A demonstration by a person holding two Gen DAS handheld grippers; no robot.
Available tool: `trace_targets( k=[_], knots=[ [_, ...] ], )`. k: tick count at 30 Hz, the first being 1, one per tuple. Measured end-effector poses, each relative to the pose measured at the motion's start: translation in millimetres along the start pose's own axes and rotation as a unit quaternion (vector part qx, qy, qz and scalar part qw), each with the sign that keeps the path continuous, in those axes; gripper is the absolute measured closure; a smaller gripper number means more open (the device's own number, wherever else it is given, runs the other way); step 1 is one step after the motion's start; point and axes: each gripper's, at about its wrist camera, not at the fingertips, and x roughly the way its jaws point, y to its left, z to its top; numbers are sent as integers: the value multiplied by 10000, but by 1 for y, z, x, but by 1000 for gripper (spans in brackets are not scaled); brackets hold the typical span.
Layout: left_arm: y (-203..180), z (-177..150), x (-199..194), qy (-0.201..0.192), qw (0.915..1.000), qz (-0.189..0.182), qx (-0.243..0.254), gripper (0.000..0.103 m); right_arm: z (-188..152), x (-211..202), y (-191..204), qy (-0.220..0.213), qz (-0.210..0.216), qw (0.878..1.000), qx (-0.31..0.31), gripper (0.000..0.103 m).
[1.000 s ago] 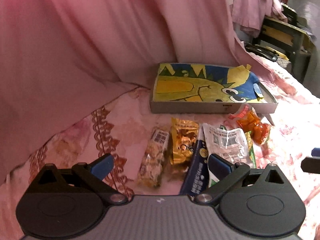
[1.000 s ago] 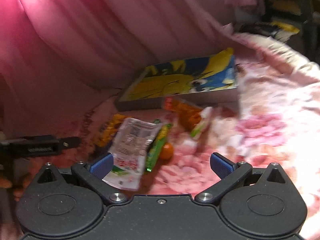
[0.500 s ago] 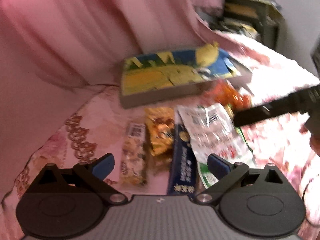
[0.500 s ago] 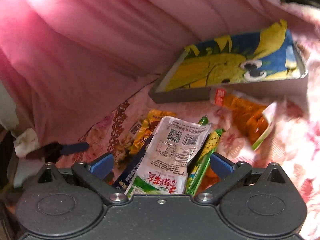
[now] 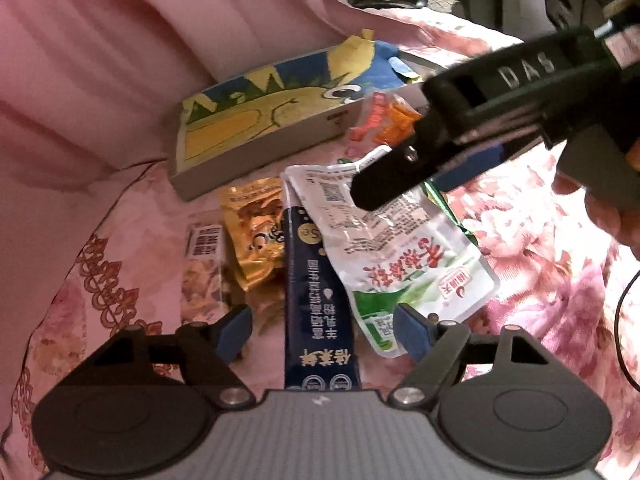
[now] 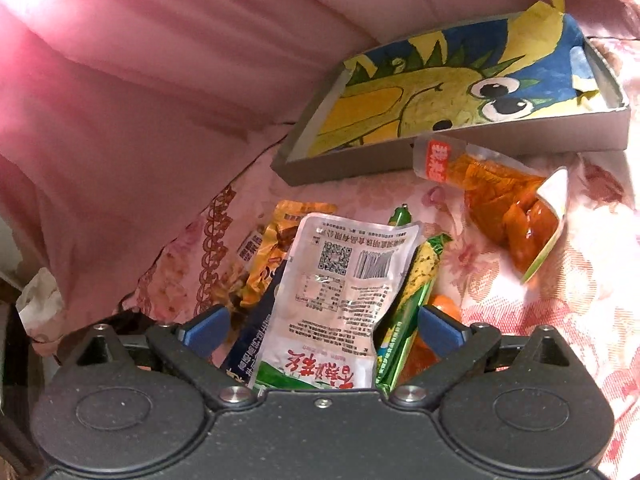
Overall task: Organize snacks
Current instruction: 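Reach the right gripper down and grasp the white-and-green printed snack pouch, then grasp the dark blue stick packet with the left gripper while the right gripper holds the pouch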
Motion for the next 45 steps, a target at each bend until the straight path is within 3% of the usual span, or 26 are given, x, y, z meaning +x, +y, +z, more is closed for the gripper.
trace_targets(
  k=[6, 15, 21, 26, 34, 40, 43, 45],
  knots=[
    [-2, 1, 3, 53, 9998, -178, 8, 21, 1, -2, 6, 51, 89, 9998, -142, 4],
    [3, 2, 4, 136, 9997, -173, -131, 21, 2, 11, -3, 7, 36, 9996, 286, 0],
    [-1, 1, 4, 58, 9990, -413, -127, 27, 1, 11, 16, 1, -72, 9999, -146, 1],
    [3, 2, 4, 19, 9971, -693, -324, 30, -5, 13, 14, 253, -81, 9996, 4, 6],
    [-2, 4, 4, -17, 9975, -664, -220, 30, -3, 21, 13, 253, 19, 9996, 101, 9],
    [-2, 4, 4, -6, 9976, -641, -244, 30, 1, 37, 13, 380, 64, 9991, 191, 5],
    [3, 5, 4, -12, 9970, -685, -352, 30, 0, 48, 26, 409, -224, 9987, -227, 7],
    [5, 5, 4, -17, 9968, -707, -383, 30, -1, 47, 31, 372, -480, 9970, -471, 16]
  ],
)
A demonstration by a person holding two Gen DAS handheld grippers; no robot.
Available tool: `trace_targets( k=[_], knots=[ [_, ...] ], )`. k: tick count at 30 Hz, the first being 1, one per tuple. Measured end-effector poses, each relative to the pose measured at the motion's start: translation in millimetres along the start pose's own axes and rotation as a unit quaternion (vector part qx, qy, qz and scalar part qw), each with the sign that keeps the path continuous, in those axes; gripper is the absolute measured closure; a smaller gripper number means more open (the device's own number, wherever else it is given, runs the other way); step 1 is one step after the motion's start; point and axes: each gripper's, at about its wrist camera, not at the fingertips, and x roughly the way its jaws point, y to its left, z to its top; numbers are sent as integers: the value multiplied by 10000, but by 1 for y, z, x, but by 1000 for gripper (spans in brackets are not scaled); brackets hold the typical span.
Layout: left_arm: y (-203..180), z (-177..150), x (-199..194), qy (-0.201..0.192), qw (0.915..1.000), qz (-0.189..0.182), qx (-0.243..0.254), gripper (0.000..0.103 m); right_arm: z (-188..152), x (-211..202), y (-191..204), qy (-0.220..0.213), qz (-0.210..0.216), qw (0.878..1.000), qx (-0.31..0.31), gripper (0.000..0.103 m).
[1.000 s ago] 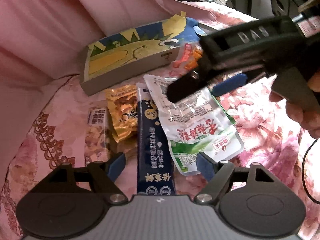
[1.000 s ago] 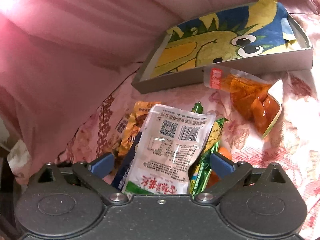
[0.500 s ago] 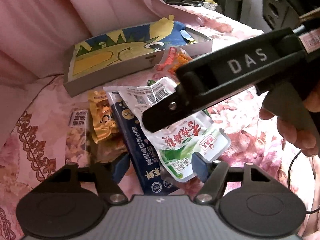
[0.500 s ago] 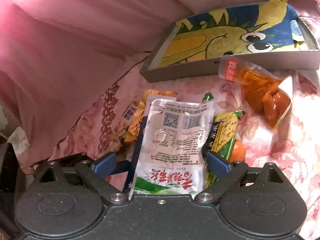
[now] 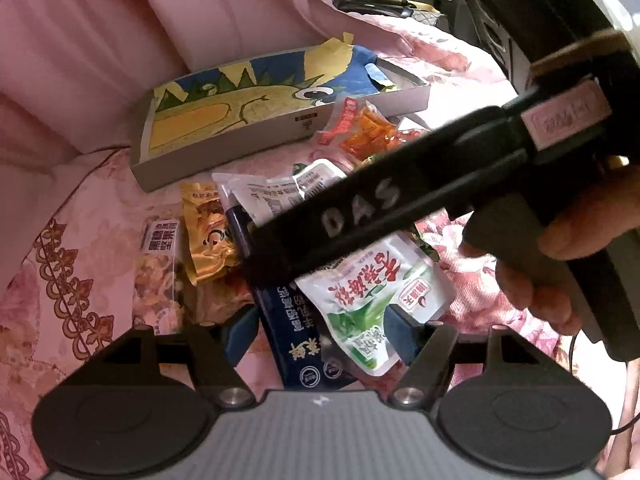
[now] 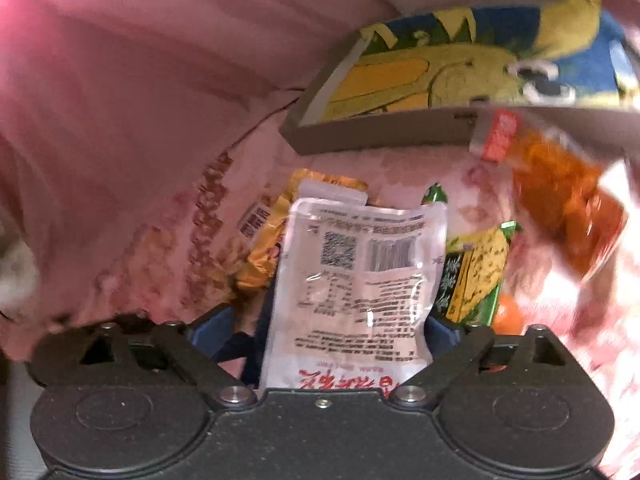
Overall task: Organize snacks
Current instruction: 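Grasp the dark blue stick packet with the left gripper while the right gripper holds the pouch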
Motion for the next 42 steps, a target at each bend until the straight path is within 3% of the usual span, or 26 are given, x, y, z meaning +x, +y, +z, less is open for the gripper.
trace_targets(
  k=[1, 5, 11, 15, 22, 30, 42],
  knots=[
    [1, 0, 0, -2, 10000, -9, 1, 30, 1, -1, -3, -17, -57, 10000, 11, 23],
    [5, 0, -4, -52, 9999, -107, -68, 29, 2, -8, -19, -79, 56, 9994, 332, 35],
    [19, 0, -16, -208, 9990, -156, -373, 28, 3, -22, -23, -199, -141, 9996, 129, 45],
    [34, 2, -17, -318, 9958, -90, -857, 28, -6, -36, -27, -200, -329, 9993, 0, 55],
    [23, 9, -1, -196, 9974, 312, -616, 31, -33, -56, -22, -288, -580, 9977, -220, 55],
    [13, 17, 14, -94, 9965, 563, -612, 55, -63, -59, 2, -605, -1101, 9882, -880, 55],
    [2, 12, 15, -163, 9952, 803, -536, 61, -77, -41, 24, -871, -1505, 9709, -1644, 47]
  ],
)
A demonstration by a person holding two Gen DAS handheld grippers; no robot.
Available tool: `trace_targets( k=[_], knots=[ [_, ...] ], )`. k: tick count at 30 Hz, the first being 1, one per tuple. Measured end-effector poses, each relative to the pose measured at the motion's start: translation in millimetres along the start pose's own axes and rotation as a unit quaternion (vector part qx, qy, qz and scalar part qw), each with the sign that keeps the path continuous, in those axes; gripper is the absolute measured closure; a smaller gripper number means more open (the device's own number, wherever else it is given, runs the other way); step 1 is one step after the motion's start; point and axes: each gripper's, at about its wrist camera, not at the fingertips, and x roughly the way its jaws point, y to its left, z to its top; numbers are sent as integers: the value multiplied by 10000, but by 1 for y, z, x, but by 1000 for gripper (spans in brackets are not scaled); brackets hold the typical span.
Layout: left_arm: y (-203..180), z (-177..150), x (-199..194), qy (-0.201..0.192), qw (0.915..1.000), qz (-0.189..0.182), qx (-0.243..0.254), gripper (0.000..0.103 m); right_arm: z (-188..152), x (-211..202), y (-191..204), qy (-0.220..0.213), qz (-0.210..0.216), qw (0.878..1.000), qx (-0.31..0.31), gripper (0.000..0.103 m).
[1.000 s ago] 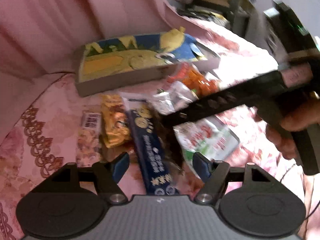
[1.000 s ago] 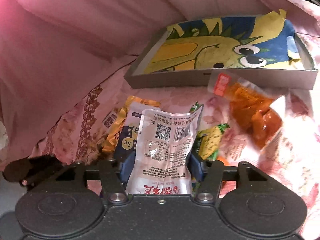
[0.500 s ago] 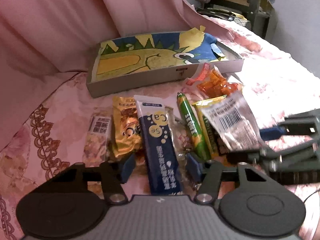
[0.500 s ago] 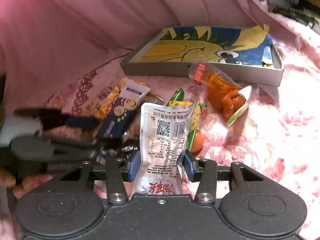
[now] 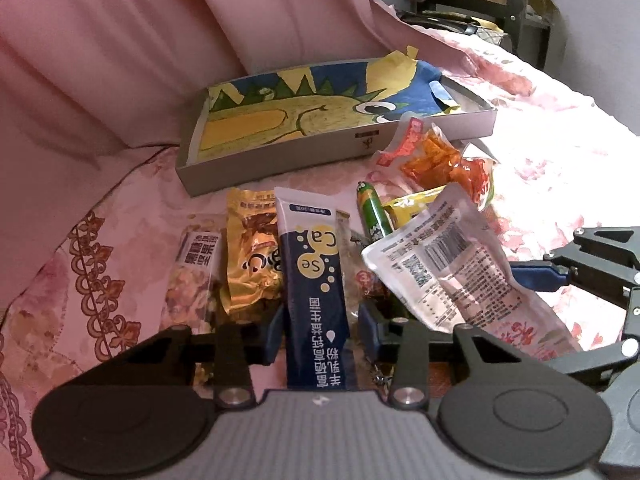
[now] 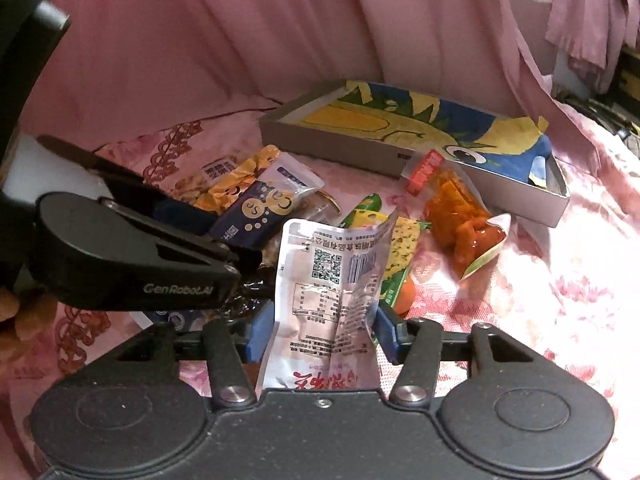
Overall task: Organize snacks
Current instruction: 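Grasp the dark blue stick packet with the left gripper while the right gripper holds the pouch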
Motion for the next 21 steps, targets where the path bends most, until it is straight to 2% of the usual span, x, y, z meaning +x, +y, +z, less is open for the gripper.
trace_targets(
  k=[2, 5, 9, 14, 21],
  knots=[
    [0, 0, -1, -24, 10000, 10, -61, 65, -1, -1, 2, -52, -27, 9999, -100, 51],
    [4, 0, -6, -79, 9997, 137, -162, 83, -1, -6, 8, -110, -67, 9996, -259, 57],
    [9, -3, -6, 40, 9993, 65, -364, 83, -3, -10, 10, -140, -95, 9991, -391, 60],
    [0, -5, -7, -19, 9997, 209, -81, 83, -5, -19, 8, -216, -112, 9990, -380, 60],
    [11, -6, -15, -7, 9983, 19, -590, 90, -7, -28, 1, -285, -139, 9993, -221, 60]
  ],
)
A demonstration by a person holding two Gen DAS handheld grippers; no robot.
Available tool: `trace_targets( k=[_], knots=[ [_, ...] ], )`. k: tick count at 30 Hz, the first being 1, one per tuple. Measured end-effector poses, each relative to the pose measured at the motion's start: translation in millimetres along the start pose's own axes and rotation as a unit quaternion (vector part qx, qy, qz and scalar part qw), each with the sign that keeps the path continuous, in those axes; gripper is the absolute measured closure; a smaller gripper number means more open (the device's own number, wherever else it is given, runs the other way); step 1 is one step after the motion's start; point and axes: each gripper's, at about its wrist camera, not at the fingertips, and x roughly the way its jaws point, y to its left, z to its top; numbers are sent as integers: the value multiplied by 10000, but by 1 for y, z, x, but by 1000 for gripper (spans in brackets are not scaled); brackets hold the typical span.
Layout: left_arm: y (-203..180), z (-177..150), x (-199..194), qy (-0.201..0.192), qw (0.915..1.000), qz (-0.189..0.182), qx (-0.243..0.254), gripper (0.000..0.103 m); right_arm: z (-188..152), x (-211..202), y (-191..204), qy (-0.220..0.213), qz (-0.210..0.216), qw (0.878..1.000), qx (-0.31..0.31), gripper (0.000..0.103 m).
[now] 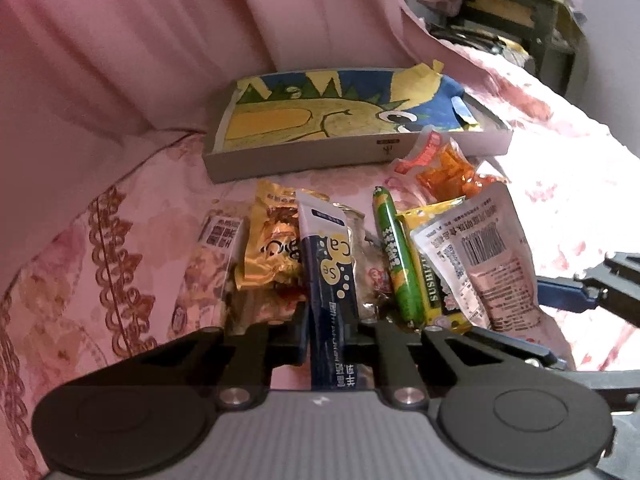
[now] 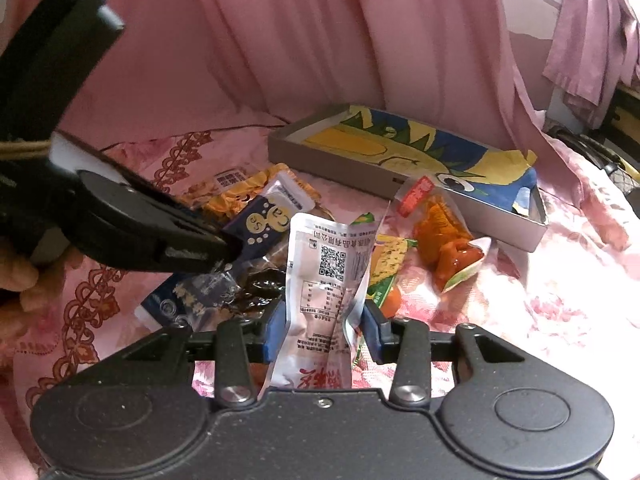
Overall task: Organize snacks
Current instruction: 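Grasp the dark blue stick packet with the left gripper while the right gripper holds the pouch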
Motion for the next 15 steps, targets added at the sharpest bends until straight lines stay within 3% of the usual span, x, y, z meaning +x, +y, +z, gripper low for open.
trace_targets(
  k=[15],
  knots=[
    [0, -3, -11, -36, 9996, -236, -145, 95, -1, -3, 2, -86, -75, 9999, -31, 61]
  ],
)
